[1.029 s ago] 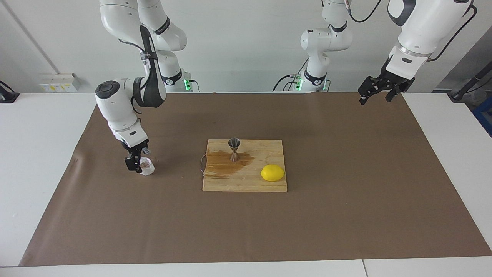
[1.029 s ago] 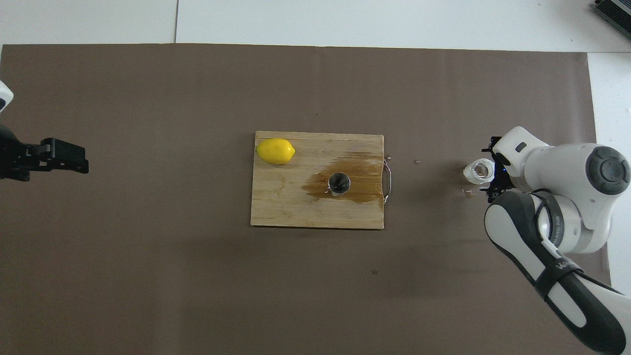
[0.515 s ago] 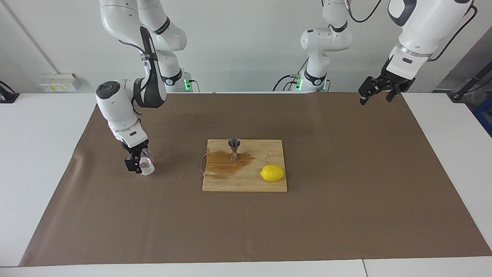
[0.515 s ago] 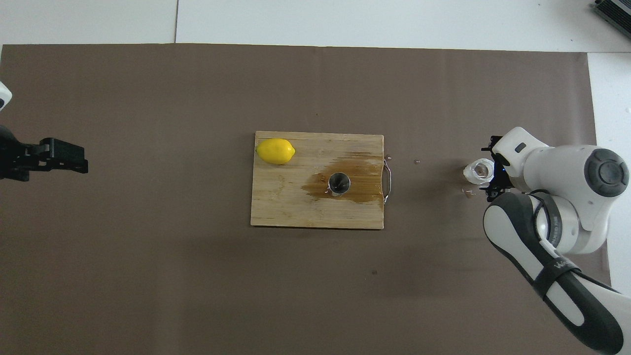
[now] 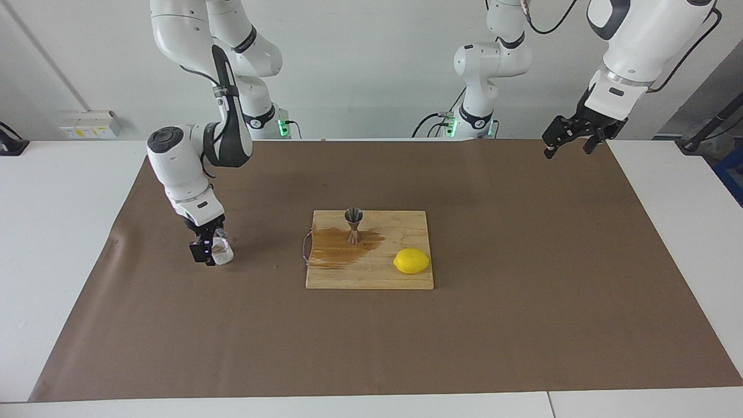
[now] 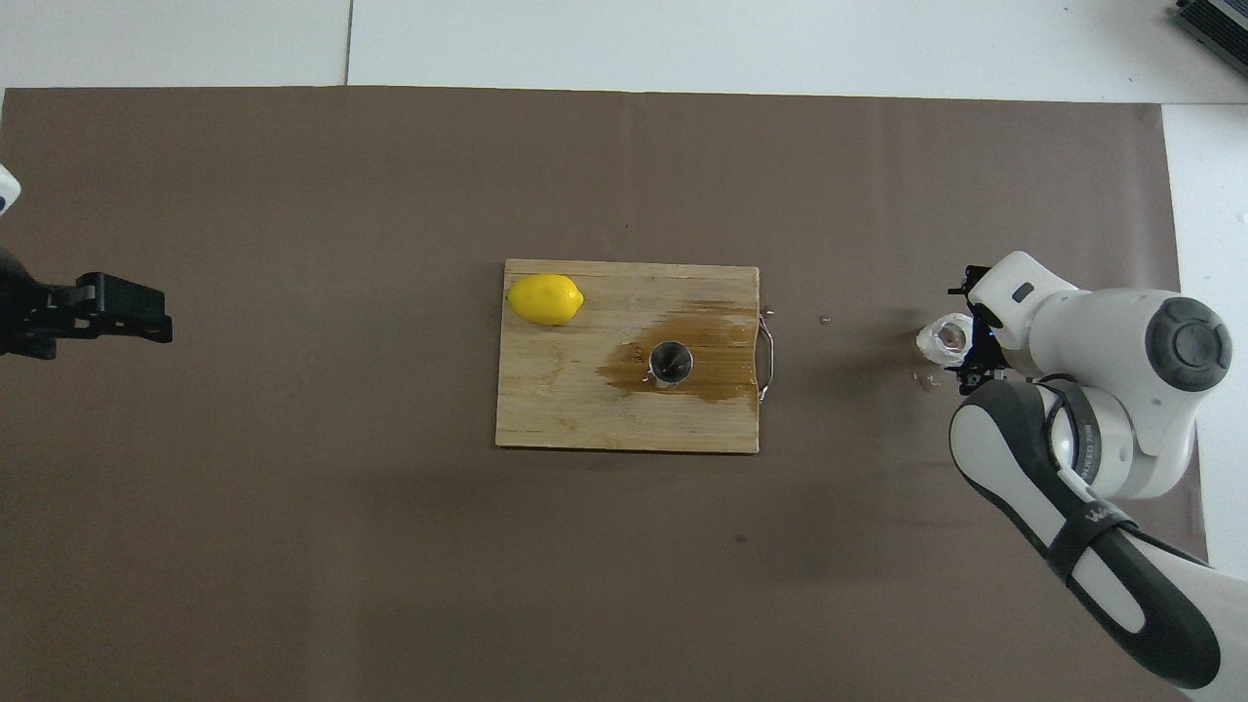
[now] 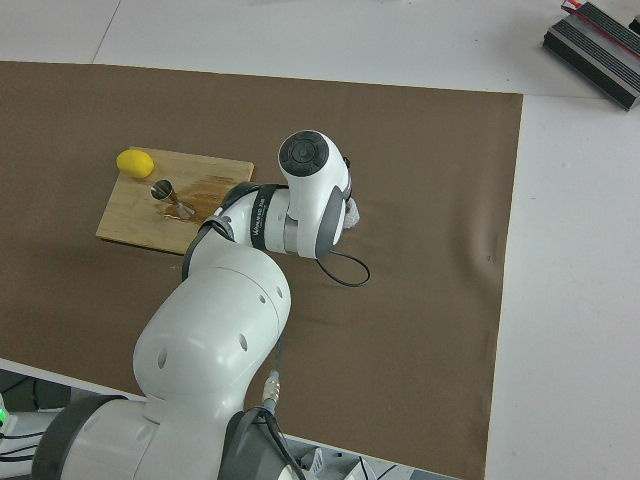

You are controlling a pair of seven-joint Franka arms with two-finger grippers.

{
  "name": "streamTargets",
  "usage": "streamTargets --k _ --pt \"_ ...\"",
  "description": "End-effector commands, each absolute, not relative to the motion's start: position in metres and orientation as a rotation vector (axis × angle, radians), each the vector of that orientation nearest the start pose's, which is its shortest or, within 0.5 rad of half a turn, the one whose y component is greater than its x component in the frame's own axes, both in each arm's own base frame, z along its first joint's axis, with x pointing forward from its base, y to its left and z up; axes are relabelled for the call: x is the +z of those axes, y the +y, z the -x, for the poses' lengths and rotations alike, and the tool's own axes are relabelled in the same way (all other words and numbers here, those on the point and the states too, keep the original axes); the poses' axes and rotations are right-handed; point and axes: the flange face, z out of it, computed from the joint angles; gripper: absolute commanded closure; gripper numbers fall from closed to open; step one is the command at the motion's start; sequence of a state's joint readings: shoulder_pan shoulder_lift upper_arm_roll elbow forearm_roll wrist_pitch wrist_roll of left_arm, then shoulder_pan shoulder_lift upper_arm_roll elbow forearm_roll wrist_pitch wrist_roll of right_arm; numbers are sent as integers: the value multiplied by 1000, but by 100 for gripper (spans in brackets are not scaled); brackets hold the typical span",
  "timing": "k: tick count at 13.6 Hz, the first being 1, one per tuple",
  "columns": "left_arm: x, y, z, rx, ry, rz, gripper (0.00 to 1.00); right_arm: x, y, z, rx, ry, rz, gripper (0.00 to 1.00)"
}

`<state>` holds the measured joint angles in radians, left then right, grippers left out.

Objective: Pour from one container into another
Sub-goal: 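Lower the open right gripper around the small white cup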

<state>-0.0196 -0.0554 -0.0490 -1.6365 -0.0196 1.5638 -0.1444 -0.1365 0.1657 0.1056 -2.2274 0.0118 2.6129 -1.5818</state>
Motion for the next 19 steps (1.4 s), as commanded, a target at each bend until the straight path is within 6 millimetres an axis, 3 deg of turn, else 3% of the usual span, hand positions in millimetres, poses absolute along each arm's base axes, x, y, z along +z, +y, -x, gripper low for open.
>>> streamTargets --k 1,9,19 --pt "622 -39 -532 36 -127 3162 0 321 -23 -565 -303 -2303 2336 0" --pt "623 -36 -532 33 -136 3162 0 318 -31 -563 -247 -2289 2312 0" --pt "623 -36 -532 33 -136 3162 0 328 -37 -567 -187 -2218 2256 0"
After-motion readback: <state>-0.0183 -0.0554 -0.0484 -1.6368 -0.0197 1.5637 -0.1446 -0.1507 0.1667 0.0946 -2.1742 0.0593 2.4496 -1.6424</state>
